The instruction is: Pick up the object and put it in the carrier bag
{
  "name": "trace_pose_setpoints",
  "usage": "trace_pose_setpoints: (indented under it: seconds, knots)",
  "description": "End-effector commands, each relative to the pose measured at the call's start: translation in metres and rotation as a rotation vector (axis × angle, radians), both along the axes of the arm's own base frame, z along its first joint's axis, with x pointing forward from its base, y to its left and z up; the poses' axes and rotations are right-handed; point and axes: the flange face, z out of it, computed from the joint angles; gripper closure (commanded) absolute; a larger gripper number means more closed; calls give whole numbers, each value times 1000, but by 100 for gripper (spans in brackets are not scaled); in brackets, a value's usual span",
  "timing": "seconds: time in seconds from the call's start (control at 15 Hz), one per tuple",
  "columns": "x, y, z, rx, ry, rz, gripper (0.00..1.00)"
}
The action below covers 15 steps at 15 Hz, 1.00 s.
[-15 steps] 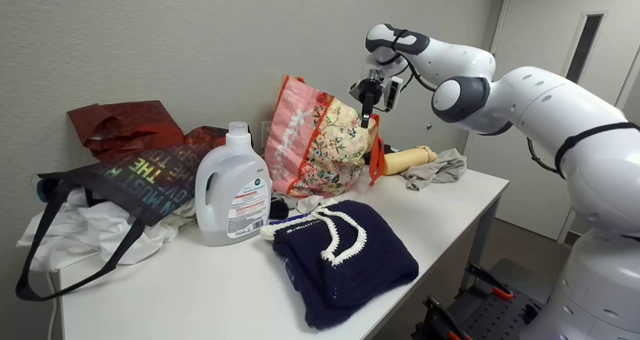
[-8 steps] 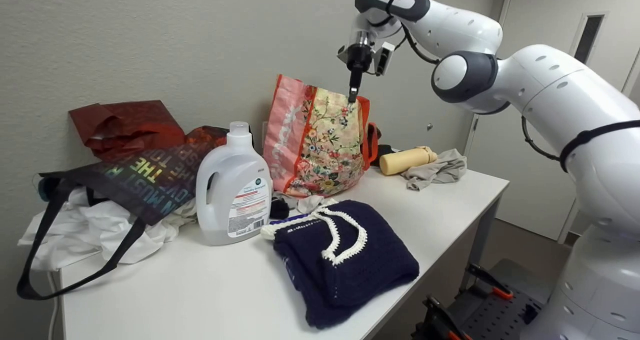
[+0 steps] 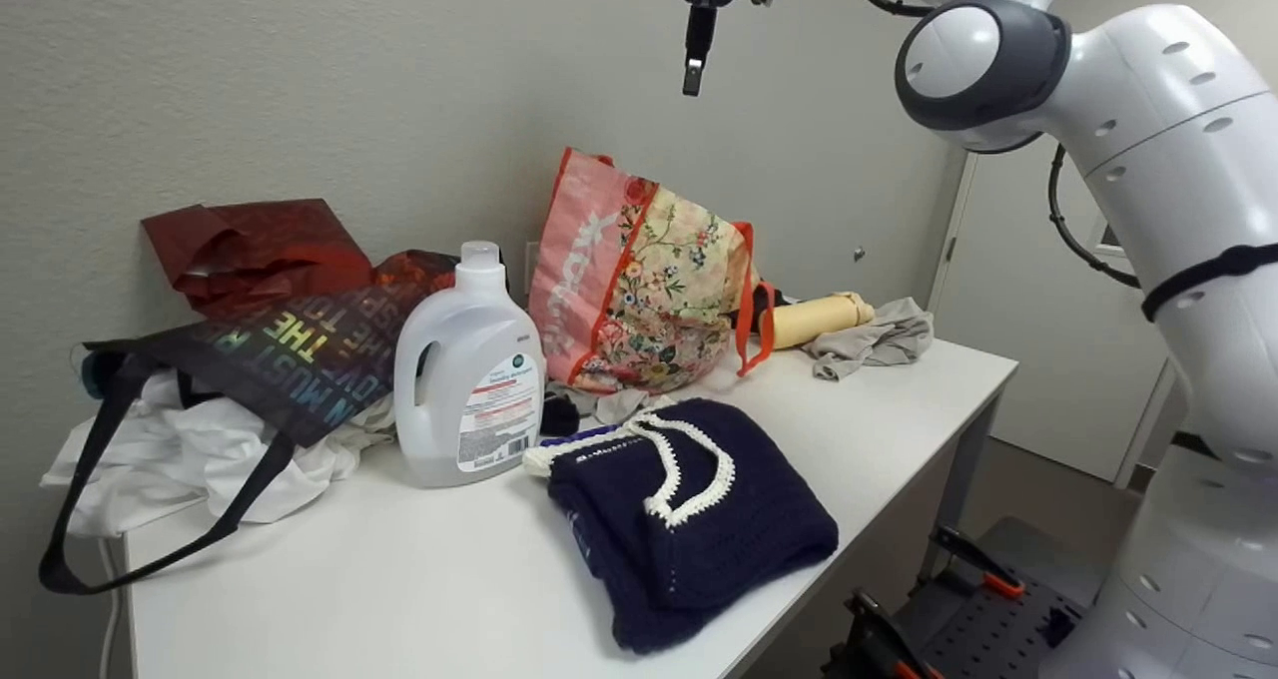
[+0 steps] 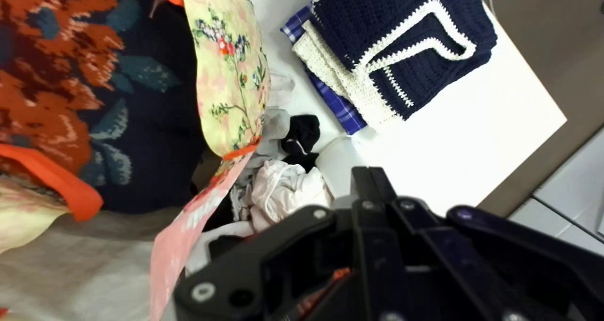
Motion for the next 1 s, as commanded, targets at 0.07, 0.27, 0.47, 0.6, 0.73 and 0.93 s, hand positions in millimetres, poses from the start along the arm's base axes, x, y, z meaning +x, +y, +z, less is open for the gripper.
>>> trace_pose_setpoints:
  seconds: [0.07, 0.27, 0.47, 0.6, 0.73, 0.93]
  knots:
    - [-1, 2, 1, -155, -5, -90, 68]
    - [1, -9, -5, -224, 18, -143, 47]
    - [-2, -15, 0, -230, 7, -154, 25]
    - [-5, -15, 4, -233, 9, -164, 9]
    - [-6, -16, 6, -236, 8, -178, 0]
    - [-8, -19, 9, -237, 4, -198, 0]
